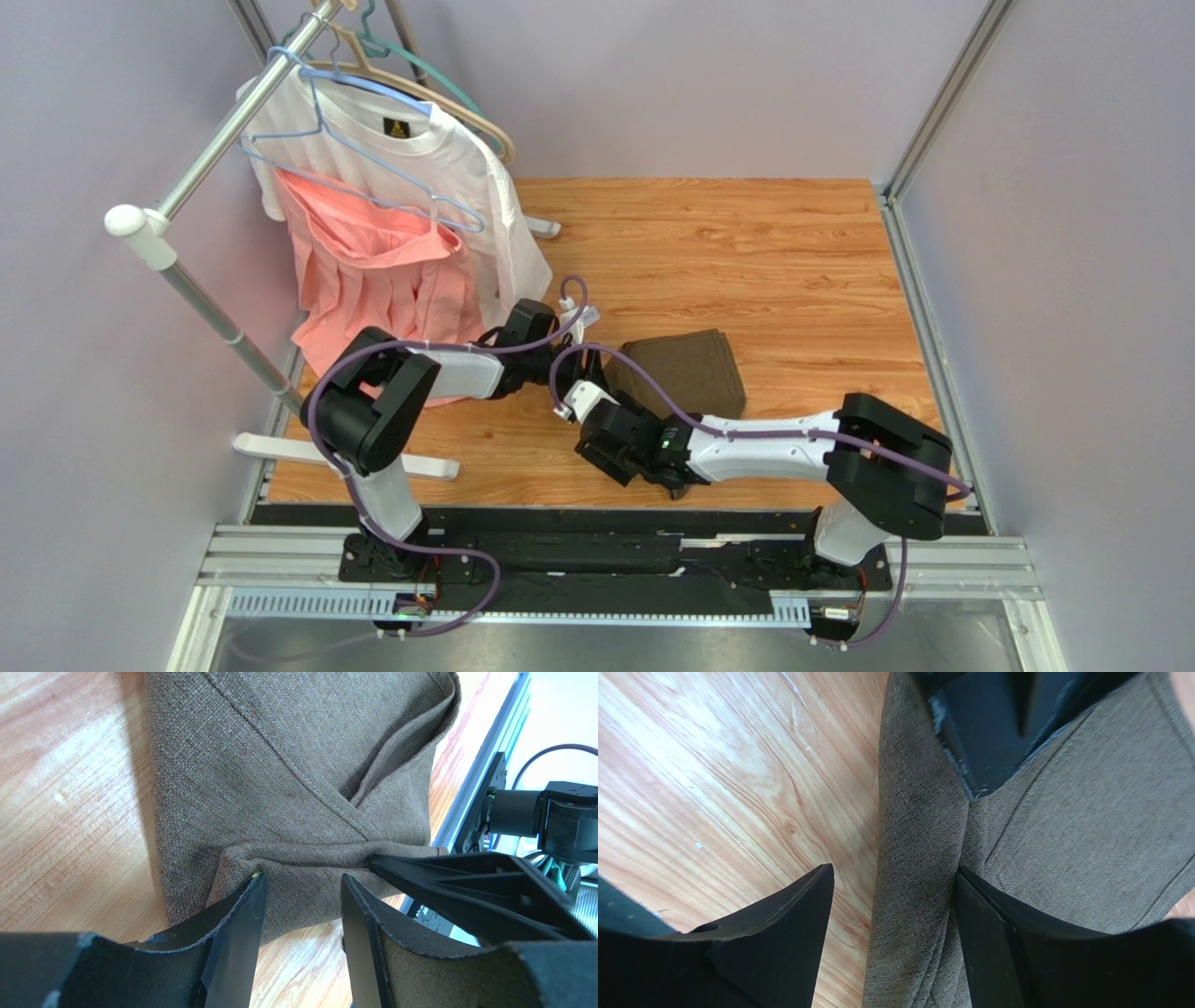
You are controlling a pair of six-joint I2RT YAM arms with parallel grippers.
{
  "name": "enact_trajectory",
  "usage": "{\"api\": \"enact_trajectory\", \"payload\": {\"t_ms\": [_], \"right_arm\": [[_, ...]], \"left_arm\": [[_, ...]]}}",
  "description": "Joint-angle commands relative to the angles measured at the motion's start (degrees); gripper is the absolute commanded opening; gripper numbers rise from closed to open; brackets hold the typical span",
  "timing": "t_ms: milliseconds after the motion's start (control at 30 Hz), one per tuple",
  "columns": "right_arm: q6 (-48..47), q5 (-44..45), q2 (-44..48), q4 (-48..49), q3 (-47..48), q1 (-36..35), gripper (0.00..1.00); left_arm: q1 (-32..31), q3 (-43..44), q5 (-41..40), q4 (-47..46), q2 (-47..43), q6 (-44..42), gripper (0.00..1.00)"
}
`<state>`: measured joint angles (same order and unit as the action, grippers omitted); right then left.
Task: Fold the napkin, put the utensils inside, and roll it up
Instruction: Roll the napkin with the utensil
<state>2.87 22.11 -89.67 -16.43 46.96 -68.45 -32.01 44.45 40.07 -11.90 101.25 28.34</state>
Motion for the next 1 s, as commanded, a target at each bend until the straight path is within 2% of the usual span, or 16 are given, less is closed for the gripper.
{"api": "enact_trajectory", "payload": {"t_ms": [0,167,367,400,567,600,667,700,833,967], "right_arm": [[0.5,2.3,-2.6,1.3,1.6,-0.1,0.67],[3.6,0.6,-4.2,-0.1,1.5,2.2,0.64],[6.0,-4.3,-6.7,-1.6,1.4,5.6,0.48],[6.2,-5.1,-7.0,-1.9,1.4,5.6,0.41],[8.1,-8.2,-8.2,-2.8,0.5,5.6,0.24],[8.5,-9.4,-8.2,-2.8,0.2,5.7,0.14],[9.6,-10.7,-7.9,-2.6,-1.0,5.7,0.09],[9.9,-11.8,-7.4,-2.6,-1.3,5.8,0.03],[12.0,-16.2,-5.3,0.2,-4.1,6.7,0.00],[13.2,-20.3,-3.6,2.0,-6.3,8.3,0.00]], "left_arm": [[0.1,0.1,-2.4,4.9,1.8,-2.6,0.54],[0.1,0.2,-2.1,5.3,1.5,-2.9,0.54],[0.1,0.0,-2.0,5.6,0.0,-3.3,0.54],[0.1,0.0,-2.0,5.6,-0.2,-3.3,0.54],[0.2,-0.1,-2.0,4.8,-0.5,-2.5,0.55],[0.2,-0.3,-2.2,4.7,-1.2,-2.3,0.55],[0.3,-0.6,-2.6,5.0,-2.5,-2.0,0.57],[0.8,-0.8,-3.7,5.3,-4.4,-1.8,0.59],[3.4,-2.8,-5.8,5.5,-10.5,0.1,0.71],[5.0,-3.7,-8.4,9.3,-15.3,-1.0,0.78]]}}
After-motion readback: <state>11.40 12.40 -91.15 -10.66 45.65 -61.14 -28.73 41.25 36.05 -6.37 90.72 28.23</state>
